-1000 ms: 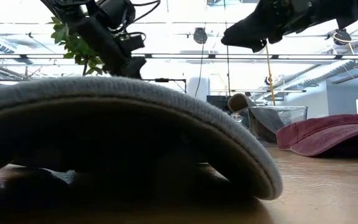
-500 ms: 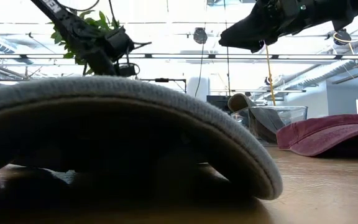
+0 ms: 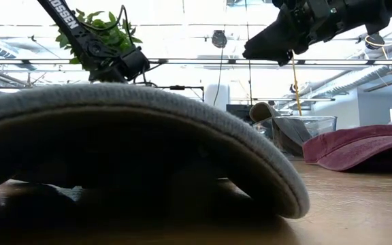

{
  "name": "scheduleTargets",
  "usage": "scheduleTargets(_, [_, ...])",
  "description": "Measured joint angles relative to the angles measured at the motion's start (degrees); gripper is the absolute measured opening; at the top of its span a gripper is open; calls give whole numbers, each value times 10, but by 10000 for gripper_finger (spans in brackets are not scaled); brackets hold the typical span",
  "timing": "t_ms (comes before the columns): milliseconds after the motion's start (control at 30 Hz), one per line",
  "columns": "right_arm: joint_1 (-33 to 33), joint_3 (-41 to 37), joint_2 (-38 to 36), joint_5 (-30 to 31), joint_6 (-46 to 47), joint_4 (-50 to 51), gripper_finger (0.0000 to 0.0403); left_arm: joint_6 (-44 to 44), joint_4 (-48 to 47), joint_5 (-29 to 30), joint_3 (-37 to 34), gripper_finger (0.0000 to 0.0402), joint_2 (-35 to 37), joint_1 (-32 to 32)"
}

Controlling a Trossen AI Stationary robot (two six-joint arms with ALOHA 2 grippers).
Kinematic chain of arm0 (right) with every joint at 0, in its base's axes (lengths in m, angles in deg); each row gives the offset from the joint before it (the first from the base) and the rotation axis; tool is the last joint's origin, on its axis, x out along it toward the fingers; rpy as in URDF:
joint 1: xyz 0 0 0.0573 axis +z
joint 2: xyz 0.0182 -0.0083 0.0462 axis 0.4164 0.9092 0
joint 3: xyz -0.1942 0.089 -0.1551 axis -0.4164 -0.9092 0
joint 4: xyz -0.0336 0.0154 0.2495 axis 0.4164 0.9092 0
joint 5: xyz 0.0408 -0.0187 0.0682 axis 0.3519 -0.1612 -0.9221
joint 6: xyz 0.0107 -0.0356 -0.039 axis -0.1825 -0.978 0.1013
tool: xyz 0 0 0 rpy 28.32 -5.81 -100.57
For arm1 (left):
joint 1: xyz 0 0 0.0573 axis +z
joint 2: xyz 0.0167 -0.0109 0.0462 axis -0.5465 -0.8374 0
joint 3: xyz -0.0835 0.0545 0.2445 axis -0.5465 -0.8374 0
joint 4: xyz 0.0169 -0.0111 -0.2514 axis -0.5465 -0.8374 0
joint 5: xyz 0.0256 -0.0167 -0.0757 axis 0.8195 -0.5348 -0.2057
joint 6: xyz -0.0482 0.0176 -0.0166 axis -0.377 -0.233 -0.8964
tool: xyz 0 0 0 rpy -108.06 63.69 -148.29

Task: Pick & Place hat
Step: Adjust the yellow bin on the table

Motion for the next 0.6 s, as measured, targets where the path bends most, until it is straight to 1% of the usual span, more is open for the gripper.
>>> scheduleTargets(233, [10,0,0,0,4,0,146,-8,46,1,1,65,-9,-5])
scheduleTargets(500, [11,0,0,1,0,2,146,3,49,2,0,65,-13,-7])
scheduleTargets(600, [11,0,0,1,-1,8,146,5,47,2,0,65,-1,-3])
